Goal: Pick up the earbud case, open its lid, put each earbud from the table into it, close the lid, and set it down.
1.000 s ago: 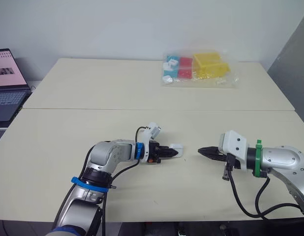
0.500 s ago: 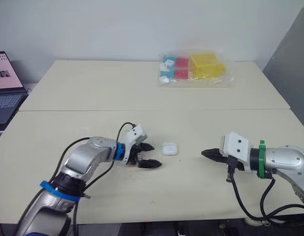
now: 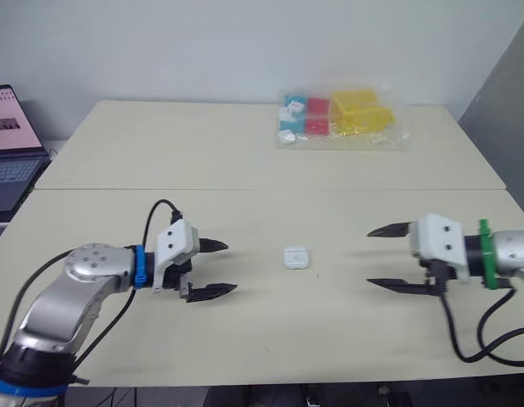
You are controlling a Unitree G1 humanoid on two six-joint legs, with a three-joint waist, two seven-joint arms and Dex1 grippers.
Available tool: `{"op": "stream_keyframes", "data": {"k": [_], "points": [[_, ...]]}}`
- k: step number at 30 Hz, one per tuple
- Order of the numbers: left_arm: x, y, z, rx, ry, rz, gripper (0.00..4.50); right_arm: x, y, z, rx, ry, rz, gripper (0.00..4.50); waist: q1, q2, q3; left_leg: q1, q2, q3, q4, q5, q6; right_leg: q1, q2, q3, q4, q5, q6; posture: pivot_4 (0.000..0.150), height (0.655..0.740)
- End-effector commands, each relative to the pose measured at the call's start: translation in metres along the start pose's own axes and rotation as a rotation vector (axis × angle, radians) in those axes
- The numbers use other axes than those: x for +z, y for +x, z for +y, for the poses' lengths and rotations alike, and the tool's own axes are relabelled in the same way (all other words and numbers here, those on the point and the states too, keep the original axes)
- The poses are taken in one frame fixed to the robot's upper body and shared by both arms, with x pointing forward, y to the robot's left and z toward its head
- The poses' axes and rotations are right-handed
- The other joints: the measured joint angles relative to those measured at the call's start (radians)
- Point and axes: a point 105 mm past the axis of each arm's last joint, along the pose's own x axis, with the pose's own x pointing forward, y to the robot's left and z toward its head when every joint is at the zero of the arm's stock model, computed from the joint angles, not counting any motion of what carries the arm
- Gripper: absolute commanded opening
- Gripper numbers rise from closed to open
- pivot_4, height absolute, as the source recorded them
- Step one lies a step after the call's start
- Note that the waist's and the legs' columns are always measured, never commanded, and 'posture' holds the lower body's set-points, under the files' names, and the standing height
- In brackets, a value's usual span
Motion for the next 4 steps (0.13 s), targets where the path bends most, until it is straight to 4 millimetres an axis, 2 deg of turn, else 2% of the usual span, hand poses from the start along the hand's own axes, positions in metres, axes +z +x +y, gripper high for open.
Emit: {"op": "stream_keyframes", "data": {"k": [1, 4], "points": [[0.0123, -0.0008, -0.0049, 0.015, 0.129, -0.017, 4.50, -0.0038, -0.0086, 0.0031, 0.020, -0.022, 0.010, 3.95, 0.007, 0.000, 0.000, 0.000, 0.000, 0.000, 0.000, 0.000, 0.000, 0.000, 0.000, 0.000, 0.000, 0.000, 0.000, 0.150, 0.7400], [0.0083, 0.0005, -0.0078, -0.014, 0.149, -0.012, 4.50, -0.0083, -0.0073, 0.0033, 0.021, -0.017, 0.006, 3.95, 0.008, 0.000, 0.000, 0.001, -0.001, 0.001, 0.001, 0.000, 0.000, 0.001, 0.000, 0.000, 0.001, 0.001, 0.001, 0.150, 0.7400]]}}
